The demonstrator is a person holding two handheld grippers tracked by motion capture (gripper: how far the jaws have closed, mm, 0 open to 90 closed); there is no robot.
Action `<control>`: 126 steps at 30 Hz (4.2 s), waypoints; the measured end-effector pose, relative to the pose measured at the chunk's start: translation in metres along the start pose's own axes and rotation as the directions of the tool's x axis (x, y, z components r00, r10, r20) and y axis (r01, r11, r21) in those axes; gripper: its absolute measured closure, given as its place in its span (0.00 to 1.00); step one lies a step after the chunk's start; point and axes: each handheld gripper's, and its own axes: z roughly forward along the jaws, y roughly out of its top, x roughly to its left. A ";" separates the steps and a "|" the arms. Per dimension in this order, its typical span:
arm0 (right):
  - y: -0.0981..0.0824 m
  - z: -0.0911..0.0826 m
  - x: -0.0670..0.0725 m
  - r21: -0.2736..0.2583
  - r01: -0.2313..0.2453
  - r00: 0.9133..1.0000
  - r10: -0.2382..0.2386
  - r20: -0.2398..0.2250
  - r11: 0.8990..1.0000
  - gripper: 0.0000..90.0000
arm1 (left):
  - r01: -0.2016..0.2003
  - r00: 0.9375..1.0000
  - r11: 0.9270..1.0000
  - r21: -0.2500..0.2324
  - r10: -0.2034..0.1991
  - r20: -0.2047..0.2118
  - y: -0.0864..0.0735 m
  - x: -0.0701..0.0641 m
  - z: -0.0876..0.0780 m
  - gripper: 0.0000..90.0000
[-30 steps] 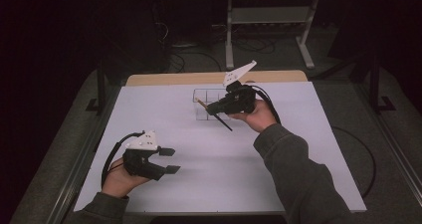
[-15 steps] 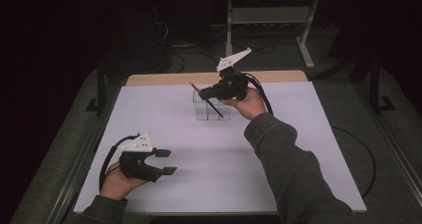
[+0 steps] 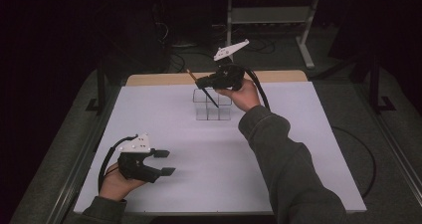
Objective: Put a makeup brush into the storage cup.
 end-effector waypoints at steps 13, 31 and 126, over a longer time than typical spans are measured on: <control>0.012 0.016 -0.018 -0.042 -0.014 0.999 0.015 0.029 0.999 0.92 | 0.011 1.000 1.000 0.004 -0.011 0.011 -0.002 0.000 0.002 0.40; -0.016 0.027 -0.050 -0.031 -0.081 0.993 0.084 0.087 0.996 0.92 | 0.016 1.000 1.000 0.012 -0.016 0.014 -0.004 0.001 0.004 0.40; -0.066 0.022 -0.044 0.062 -0.143 0.983 0.134 0.126 0.988 0.90 | 0.028 0.999 0.999 0.022 -0.029 0.022 -0.008 0.001 0.005 0.39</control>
